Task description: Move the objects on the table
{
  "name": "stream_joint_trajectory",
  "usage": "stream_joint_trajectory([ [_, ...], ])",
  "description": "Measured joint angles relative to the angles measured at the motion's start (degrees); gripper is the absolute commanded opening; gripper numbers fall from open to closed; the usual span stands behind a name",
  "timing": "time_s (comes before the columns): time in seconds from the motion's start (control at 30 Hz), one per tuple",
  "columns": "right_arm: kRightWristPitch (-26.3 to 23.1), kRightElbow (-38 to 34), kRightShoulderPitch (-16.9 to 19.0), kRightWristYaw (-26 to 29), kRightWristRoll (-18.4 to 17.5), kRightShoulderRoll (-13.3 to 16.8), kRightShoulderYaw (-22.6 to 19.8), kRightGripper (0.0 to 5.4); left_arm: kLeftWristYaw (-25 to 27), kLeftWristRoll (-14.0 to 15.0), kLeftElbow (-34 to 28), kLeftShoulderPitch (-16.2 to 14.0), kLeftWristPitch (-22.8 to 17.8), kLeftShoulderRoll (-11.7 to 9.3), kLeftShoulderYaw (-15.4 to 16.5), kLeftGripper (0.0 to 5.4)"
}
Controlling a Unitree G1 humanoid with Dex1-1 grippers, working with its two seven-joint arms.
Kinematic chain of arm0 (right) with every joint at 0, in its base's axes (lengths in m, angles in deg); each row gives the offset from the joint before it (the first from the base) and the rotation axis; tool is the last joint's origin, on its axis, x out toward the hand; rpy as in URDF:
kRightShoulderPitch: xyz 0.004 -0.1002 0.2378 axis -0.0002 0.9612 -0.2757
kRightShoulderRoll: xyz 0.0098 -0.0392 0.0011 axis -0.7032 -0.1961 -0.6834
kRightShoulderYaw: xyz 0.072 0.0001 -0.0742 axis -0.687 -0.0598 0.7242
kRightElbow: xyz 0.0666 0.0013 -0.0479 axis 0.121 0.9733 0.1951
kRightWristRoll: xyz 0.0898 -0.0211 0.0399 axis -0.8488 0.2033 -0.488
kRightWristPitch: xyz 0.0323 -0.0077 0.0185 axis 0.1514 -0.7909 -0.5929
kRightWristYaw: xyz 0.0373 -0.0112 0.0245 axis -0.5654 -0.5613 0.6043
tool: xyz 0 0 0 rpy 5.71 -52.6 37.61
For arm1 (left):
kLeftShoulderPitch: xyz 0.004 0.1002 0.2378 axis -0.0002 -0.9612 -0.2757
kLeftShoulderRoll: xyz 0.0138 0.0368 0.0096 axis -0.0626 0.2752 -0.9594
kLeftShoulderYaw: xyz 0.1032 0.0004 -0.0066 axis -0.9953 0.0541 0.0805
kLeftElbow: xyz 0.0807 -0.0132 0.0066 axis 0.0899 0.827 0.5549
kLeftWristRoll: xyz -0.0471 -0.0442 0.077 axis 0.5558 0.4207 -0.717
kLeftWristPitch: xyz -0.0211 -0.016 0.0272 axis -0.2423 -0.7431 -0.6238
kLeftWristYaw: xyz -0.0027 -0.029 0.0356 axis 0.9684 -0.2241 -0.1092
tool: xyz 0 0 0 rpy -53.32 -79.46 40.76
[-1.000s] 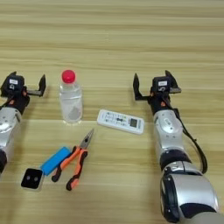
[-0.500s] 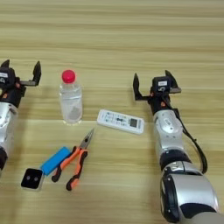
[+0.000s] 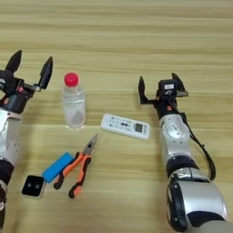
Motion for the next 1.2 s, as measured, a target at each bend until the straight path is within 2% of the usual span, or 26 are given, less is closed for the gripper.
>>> stream_joint_trajectory([
  [0.1,0.02,0.00,0.00,-0.18,0.01,0.00,0.03,5.40,7.28,4.59,-5.97,-3.04,-3.49,0.42,-1.86,5.38],
  [0.27,0.03,0.01,0.00,-0.27,0.02,0.01,0.06,5.40,15.75,5.80,-10.84,-7.28,-8.74,0.73,-6.25,5.38],
  [0.33,0.03,0.01,0.00,-0.29,0.04,0.00,0.08,5.40,17.98,6.67,-12.66,-8.37,-10.67,0.59,-7.21,5.38],
  [0.43,0.04,0.01,0.00,-0.34,0.04,0.00,0.09,5.40,20.21,6.54,-13.93,-9.53,-13.40,-0.02,-8.91,5.38],
  [0.5,0.04,0.01,0.00,-0.56,0.05,0.00,0.10,5.40,20.47,4.76,-13.96,-10.43,-14.70,-0.65,-9.69,5.38],
  [0.63,0.04,0.01,0.00,-0.73,0.06,-0.01,0.12,5.40,18.54,2.45,-13.02,-10.40,-15.30,-0.84,-9.88,5.38],
  [1.07,0.04,0.01,0.00,-0.75,0.06,-0.01,0.15,5.40,16.91,1.82,-12.62,-10.36,-15.30,-0.61,-9.28,5.38],
  [1.2,0.04,0.01,0.00,-0.77,0.07,-0.01,0.16,5.40,15.35,0.40,-11.39,-9.88,-15.52,-0.69,-8.94,5.38],
])
